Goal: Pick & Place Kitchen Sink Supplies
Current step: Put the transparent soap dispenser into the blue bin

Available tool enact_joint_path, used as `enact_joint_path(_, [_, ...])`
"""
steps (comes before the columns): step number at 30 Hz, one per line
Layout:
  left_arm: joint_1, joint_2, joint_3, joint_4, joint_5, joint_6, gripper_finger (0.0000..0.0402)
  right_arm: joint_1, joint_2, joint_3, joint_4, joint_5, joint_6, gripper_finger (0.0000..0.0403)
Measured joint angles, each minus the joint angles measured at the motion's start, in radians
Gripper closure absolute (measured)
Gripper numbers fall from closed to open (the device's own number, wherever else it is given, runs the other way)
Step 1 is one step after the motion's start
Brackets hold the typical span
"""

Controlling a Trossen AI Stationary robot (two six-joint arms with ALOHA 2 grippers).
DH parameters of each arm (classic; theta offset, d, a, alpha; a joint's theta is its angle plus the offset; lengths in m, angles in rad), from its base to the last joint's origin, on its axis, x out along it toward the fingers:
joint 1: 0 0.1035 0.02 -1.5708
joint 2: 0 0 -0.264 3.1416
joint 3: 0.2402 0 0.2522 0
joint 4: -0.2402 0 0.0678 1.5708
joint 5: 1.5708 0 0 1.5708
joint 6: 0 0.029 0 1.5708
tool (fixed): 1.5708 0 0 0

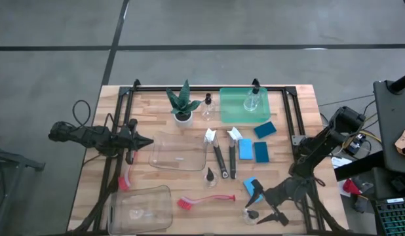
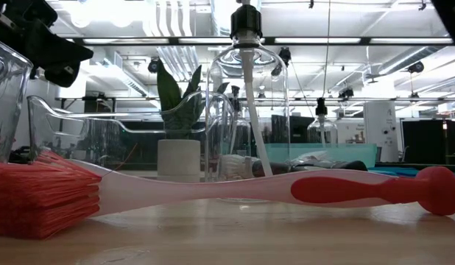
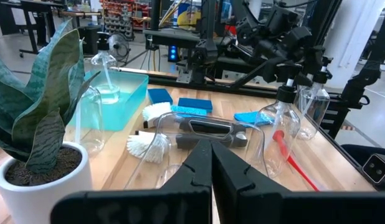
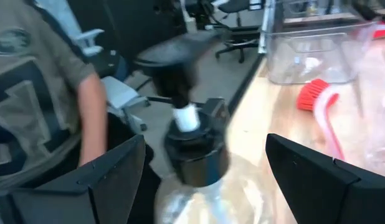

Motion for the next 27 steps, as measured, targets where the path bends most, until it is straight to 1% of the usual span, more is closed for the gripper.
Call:
enact_joint_path(3, [0.000,0.000,0.000,0.000,0.000,0.000,0.0401,-0.001,0.035,0.026,-0.001,0.010,-0.018,0.0076])
enact_joint_path(7, [0.000,0.000,0.000,-0.001,0.000,0.000,0.0401,0.000,0.047,0.056,0.002,0.021,-0.035,0.0076])
enact_joint_path(18, [0.000,0.000,0.000,0.000,0.000,0.000,0.0401,0.002,0.042,0.056,-0.009,0.031,-0.024,0.0080])
enact_joint_path(21, [0.000,0.000,0.000,0.000,0.000,0.000,0.0401,0.002,0.044,0.055,-0.014,0.031,-0.021,0.0100])
enact_joint_path(27, [0.000,0.000,0.000,-0.001,0.000,0.000,0.0401,0.002,0.044,0.055,-0.024,0.030,-0.021,0.0163])
